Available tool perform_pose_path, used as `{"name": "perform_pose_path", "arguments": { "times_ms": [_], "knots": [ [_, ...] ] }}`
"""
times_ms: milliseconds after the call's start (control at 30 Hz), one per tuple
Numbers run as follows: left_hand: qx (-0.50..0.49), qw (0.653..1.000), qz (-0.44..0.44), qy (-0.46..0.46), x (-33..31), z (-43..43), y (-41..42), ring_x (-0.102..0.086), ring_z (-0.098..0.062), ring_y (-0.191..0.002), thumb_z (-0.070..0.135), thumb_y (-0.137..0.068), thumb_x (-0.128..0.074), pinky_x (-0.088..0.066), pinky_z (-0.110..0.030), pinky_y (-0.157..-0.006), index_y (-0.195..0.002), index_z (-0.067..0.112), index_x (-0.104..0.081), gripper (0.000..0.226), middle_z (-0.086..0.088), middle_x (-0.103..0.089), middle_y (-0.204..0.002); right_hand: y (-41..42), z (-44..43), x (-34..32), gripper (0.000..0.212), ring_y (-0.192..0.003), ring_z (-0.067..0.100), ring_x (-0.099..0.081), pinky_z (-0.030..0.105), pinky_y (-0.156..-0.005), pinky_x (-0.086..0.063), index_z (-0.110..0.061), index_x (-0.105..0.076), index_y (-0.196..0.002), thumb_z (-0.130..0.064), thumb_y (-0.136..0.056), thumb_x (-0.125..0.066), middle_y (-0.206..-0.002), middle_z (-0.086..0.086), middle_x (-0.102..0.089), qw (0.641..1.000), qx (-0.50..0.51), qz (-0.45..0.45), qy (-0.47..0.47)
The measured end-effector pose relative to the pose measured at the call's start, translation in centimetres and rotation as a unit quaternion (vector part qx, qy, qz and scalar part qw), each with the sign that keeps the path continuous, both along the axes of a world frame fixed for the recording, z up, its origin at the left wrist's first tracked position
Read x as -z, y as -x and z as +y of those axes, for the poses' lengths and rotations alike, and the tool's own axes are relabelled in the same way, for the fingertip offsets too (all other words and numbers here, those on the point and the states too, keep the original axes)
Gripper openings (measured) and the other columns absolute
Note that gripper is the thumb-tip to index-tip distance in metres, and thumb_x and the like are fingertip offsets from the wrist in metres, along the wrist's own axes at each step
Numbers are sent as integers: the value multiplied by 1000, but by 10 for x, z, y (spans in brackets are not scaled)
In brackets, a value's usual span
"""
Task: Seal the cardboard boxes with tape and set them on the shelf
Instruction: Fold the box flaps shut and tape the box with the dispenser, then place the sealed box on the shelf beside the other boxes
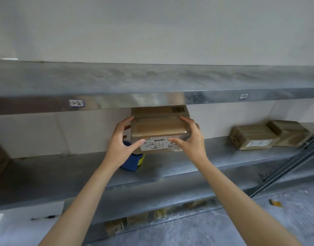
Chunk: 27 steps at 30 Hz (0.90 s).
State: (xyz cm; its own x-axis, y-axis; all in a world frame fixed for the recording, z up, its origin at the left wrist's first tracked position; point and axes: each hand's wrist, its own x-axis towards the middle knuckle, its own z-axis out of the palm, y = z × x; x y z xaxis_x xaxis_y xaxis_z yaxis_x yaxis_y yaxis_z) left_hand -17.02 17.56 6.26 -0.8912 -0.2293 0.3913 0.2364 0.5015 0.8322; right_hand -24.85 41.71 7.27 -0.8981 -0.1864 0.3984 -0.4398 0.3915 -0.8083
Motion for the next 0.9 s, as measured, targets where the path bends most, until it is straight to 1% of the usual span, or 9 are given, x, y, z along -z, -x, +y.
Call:
{"name": "perform_pose_path", "arguments": {
  "times_ms": [67, 100, 233, 300, 367, 467, 667, 833, 900],
  "knots": [
    [5, 999, -10, 32, 1, 17, 5, -42, 9, -124, 36, -80, -80, -37, -22, -100, -143, 44, -34, 78, 25, -40, -141, 10, 28, 4, 83, -117, 13, -50, 29, -104, -43, -36, -50, -134, -35, -62, -91, -128, -2, -50, 1000, 7, -3, 0],
    [2, 999, -15, 52, 3, 27, 8, -41, 7, -124, 37, -82, -78, -37, -24, -101, -144, 43, -34, 76, 24, -40, -141, 16, 43, 5, 82, -117, 12, -51, 29, -103, -43, -37, -50, -133, -35, -62, -91, -128, -2, -50, 1000, 12, -7, -2],
    [-46, 983, -16, 178, 7, 66, 24, -44, -18, -134, 55, -88, -61, -41, -46, -108, -149, 27, -38, 70, 4, -44, -151, 42, 102, 9, 82, -114, 8, -51, 25, -102, -42, -38, -50, -132, -37, -61, -91, -129, -1, -53, 999, 29, -12, -20],
    [-71, 970, -32, 229, 9, 84, 33, -44, -24, -136, 58, -90, -52, -39, -50, -107, -151, 24, -38, 70, -1, -42, -154, 53, 131, 12, 82, -116, 6, -50, 24, -101, -40, -37, -49, -133, -37, -62, -91, -130, -1, -53, 999, 31, -20, -28],
    [-88, 962, -46, 255, 12, 102, 42, -42, -27, -138, 52, -94, -54, -35, -50, -108, -152, 23, -37, 67, -3, -39, -157, 62, 157, 15, 82, -116, 5, -49, 25, -102, -39, -37, -49, -133, -37, -63, -91, -130, -1, -53, 998, 35, -24, -36],
    [-87, 950, -62, 293, 13, 124, 59, -42, -28, -138, 59, -93, -41, -35, -50, -108, -153, 22, -36, 71, -4, -38, -157, 75, 187, 22, 82, -117, 3, -48, 29, -105, -40, -37, -49, -134, -35, -63, -91, -131, -2, -53, 998, 45, -33, -38],
    [-57, 939, -89, 327, 18, 151, 98, -38, -24, -141, 65, -90, -31, -33, -49, -111, -154, 25, -33, 76, 2, -33, -160, 108, 226, 49, 85, -124, 14, -49, 41, -109, -41, -37, -49, -135, -38, -62, -91, -133, -2, -52, 995, 69, -66, -37],
    [-33, 929, -129, 344, 31, 159, 131, -24, -18, -149, 60, -97, -38, -18, -41, -118, -157, 31, -24, 67, 9, -21, -164, 129, 249, 67, 87, -120, 7, -48, 35, -107, -41, -35, -49, -136, -34, -61, -91, -133, -4, -53, 992, 89, -82, -36],
    [-29, 924, -140, 354, 37, 162, 139, -25, -18, -148, 60, -96, -36, -17, -40, -117, -156, 31, -25, 68, 9, -23, -163, 137, 257, 74, 86, -123, 10, -47, 37, -107, -41, -35, -48, -137, -35, -62, -91, -133, -8, -52, 991, 89, -92, -33]
  ]
}}
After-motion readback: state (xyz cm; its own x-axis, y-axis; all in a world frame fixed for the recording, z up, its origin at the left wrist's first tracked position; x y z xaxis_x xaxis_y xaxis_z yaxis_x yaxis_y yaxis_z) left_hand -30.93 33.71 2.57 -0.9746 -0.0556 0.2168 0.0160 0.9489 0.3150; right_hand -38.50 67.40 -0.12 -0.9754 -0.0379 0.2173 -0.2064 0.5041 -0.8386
